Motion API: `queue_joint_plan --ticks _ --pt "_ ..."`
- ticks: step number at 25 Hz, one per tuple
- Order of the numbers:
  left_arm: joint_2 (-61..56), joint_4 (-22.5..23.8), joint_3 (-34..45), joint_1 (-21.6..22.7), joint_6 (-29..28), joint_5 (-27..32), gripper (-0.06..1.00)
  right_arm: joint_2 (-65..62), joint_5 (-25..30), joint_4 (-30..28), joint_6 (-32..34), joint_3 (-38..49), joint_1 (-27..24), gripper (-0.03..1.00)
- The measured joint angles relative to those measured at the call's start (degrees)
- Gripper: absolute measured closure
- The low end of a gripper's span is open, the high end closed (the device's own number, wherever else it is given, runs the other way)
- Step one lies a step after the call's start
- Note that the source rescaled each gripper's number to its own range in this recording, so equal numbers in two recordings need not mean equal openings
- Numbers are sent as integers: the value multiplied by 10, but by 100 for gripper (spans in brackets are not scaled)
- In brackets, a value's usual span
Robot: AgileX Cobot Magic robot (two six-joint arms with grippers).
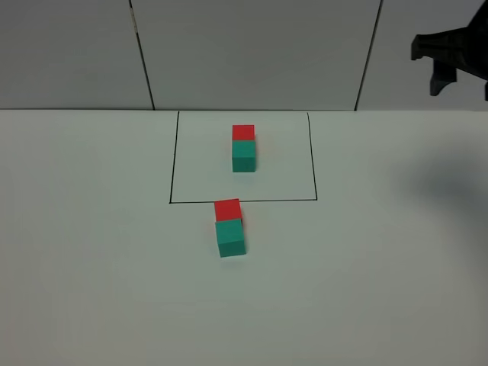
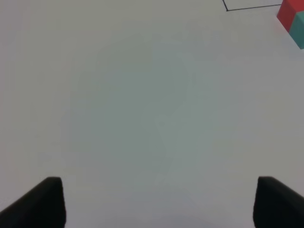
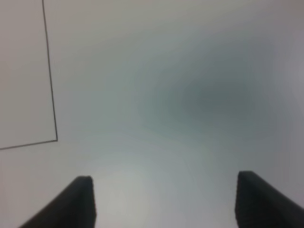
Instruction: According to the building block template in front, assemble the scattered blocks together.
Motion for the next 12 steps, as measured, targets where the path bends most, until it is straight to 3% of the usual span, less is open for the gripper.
queue_joint_plan --ticks 5,12 --pt "0 0 0 0 0 0 17 -123 -22 -6 5 113 0 38" --pt "0 0 0 0 0 0 17 -287 -94 -10 6 291 0 38"
